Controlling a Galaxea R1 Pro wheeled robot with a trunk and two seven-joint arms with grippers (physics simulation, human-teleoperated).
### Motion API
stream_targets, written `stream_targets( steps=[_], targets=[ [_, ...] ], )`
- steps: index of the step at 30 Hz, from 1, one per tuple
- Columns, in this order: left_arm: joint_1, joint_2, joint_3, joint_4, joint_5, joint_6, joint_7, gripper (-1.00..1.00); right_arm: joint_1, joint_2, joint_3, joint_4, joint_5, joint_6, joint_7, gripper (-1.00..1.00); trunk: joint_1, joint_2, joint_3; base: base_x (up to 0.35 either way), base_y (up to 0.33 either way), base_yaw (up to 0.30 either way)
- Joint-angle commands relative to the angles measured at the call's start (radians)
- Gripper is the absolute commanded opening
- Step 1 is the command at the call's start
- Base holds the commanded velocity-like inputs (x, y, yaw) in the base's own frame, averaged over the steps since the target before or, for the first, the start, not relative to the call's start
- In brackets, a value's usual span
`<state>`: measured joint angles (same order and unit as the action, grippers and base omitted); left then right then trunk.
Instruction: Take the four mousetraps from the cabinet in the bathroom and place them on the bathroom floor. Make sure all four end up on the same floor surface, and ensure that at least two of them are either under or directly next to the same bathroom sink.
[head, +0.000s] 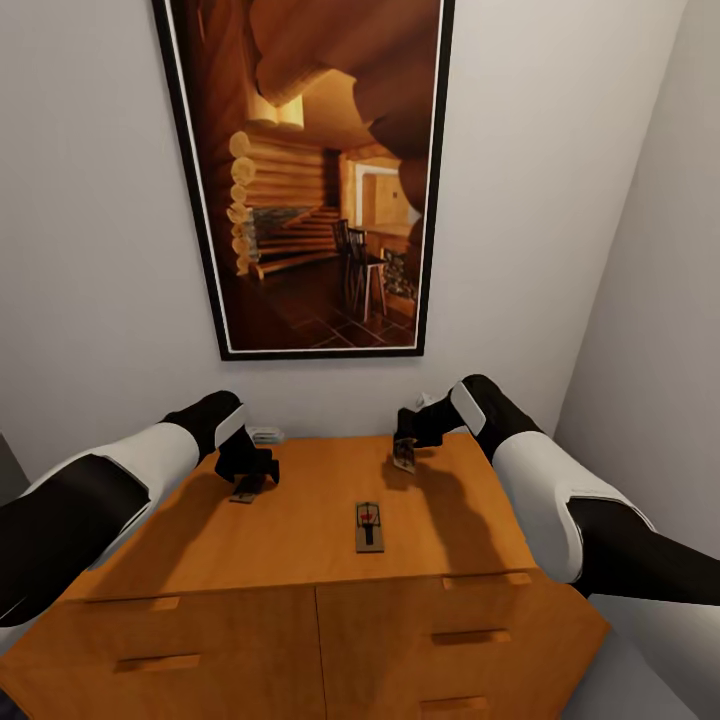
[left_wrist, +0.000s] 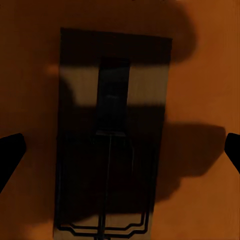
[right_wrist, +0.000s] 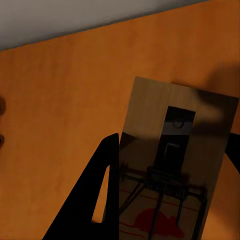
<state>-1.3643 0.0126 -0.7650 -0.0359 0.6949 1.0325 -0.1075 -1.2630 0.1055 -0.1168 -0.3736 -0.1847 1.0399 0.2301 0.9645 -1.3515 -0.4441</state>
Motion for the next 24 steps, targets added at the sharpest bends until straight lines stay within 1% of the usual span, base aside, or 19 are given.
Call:
stream_targets(
  steps=[1,6,7,22,24],
  targets=[
    [0.013,0.001,-0.011,-0.001,-0.006,0.003,-0.009,1.00,-0.001,0.001,-0.005,-0.001,0.001,0.004,0.000,-1.00,0.007,-0.001,-0.001,0.000,0.000,0.000],
    [0.013,0.001,-0.011,-0.001,-0.006,0.002,-0.005,1.00,-0.001,0.000,-0.005,-0.001,0.002,0.003,0.001,-1.00,0.007,-0.001,-0.001,0.000,0.000,0.000],
    [0.013,0.001,-0.011,0.000,-0.006,0.002,-0.004,-1.00,-0.001,0.000,-0.005,-0.001,0.002,0.003,0.001,-1.00,0.007,-0.001,-0.001,0.000,0.000,0.000],
    [0.013,0.001,-0.011,0.012,-0.006,0.001,0.000,-1.00,-0.001,-0.002,-0.003,-0.001,0.004,0.003,0.003,-1.00,0.007,-0.001,-0.001,0.000,0.000,0.000],
    [0.013,0.001,-0.011,0.013,-0.006,0.001,0.000,-1.00,0.000,-0.003,-0.003,-0.001,0.005,0.002,0.003,-1.00,-0.001,0.013,0.005,0.000,0.000,0.000]
  ],
)
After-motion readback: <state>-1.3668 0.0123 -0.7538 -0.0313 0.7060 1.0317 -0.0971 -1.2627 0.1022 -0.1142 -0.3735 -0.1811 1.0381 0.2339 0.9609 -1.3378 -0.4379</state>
